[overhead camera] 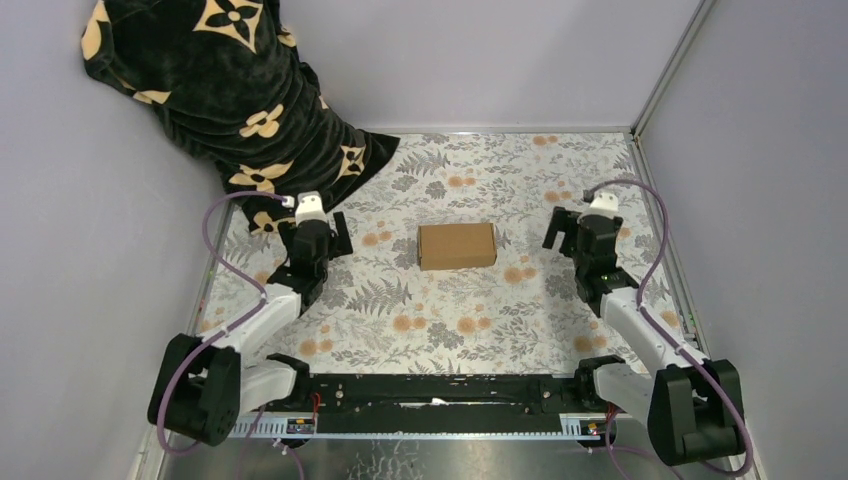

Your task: Fold the paper box

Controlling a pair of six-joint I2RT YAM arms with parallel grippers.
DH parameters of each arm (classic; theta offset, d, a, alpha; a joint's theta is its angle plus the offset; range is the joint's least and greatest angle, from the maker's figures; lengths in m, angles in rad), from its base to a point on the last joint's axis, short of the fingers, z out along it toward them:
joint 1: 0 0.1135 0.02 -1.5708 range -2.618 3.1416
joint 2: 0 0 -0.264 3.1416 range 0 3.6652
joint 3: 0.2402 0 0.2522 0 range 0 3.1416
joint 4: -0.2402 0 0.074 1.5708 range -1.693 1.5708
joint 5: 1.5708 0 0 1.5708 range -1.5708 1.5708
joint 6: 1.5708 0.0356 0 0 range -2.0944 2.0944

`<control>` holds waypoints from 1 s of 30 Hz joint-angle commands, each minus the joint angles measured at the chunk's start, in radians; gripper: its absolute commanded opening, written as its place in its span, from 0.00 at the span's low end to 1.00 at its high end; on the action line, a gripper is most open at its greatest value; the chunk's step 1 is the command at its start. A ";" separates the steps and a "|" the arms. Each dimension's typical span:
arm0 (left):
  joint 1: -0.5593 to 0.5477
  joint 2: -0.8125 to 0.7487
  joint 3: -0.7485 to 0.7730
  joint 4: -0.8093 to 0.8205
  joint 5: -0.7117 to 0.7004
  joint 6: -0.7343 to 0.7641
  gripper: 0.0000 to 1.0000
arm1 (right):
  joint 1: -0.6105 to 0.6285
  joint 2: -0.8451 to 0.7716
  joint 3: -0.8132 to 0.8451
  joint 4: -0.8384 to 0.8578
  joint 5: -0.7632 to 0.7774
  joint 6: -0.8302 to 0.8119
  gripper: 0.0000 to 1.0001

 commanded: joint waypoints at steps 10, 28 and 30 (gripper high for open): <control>0.084 0.292 -0.153 0.716 0.116 0.228 0.98 | -0.066 0.193 -0.231 0.653 0.137 -0.103 1.00; 0.183 0.373 -0.181 0.884 0.250 0.244 0.98 | -0.079 0.497 -0.352 1.146 -0.007 -0.180 1.00; 0.197 0.372 -0.190 0.899 0.265 0.231 0.99 | -0.079 0.485 -0.338 1.098 -0.012 -0.177 1.00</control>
